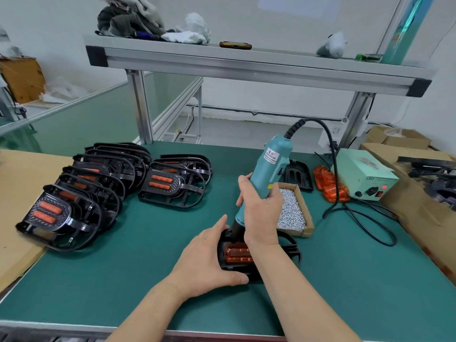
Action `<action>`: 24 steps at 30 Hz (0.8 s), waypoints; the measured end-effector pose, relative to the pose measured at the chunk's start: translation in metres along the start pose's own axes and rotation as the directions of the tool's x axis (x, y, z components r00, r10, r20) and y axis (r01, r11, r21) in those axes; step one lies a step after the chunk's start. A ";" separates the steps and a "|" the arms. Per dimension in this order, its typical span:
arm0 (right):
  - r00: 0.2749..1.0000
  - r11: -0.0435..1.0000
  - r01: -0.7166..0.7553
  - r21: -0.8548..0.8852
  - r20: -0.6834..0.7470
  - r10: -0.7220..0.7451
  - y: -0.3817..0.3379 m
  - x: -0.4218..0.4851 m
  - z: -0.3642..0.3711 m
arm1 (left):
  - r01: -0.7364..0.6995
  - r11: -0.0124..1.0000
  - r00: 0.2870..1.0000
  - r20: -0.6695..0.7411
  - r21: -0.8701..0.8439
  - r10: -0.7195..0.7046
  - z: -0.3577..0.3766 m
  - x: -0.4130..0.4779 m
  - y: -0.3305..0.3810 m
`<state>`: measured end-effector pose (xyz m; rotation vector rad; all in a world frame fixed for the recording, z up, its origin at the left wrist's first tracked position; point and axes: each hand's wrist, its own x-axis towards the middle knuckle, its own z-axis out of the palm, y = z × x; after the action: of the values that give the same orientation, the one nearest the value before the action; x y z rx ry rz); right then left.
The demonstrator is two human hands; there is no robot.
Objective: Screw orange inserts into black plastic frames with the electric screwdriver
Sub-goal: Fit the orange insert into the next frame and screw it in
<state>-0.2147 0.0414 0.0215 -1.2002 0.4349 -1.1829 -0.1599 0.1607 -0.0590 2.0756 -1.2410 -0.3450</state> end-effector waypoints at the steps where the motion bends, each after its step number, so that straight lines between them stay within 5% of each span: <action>1: 0.998 1.000 0.006 -0.017 -0.063 -0.007 0.001 0.000 0.001 | 0.000 1.000 1.000 0.002 -0.001 0.000 0.000 0.000 0.000; 3: 0.996 1.000 0.015 -0.024 -0.086 -0.017 0.002 -0.001 0.001 | -0.003 1.000 1.000 0.000 -0.004 0.003 0.001 0.000 0.000; 8: 0.939 1.000 0.010 0.026 0.344 -0.019 -0.003 0.000 -0.003 | -0.047 0.998 0.999 -0.014 -0.028 0.047 -0.003 0.000 0.005; 14: 0.997 0.997 0.015 -0.070 0.082 -0.010 0.003 -0.003 0.009 | -0.035 0.999 0.999 -0.020 -0.034 0.034 -0.004 -0.001 0.007; 24: 0.986 0.997 0.027 -0.072 0.166 -0.015 0.000 -0.005 0.006 | -0.015 0.999 1.000 -0.003 -0.039 0.014 -0.005 -0.002 0.009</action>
<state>-0.2113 0.0486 0.0221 -1.3582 0.3441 -1.0829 -0.1640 0.1613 -0.0496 2.0325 -1.2376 -0.3570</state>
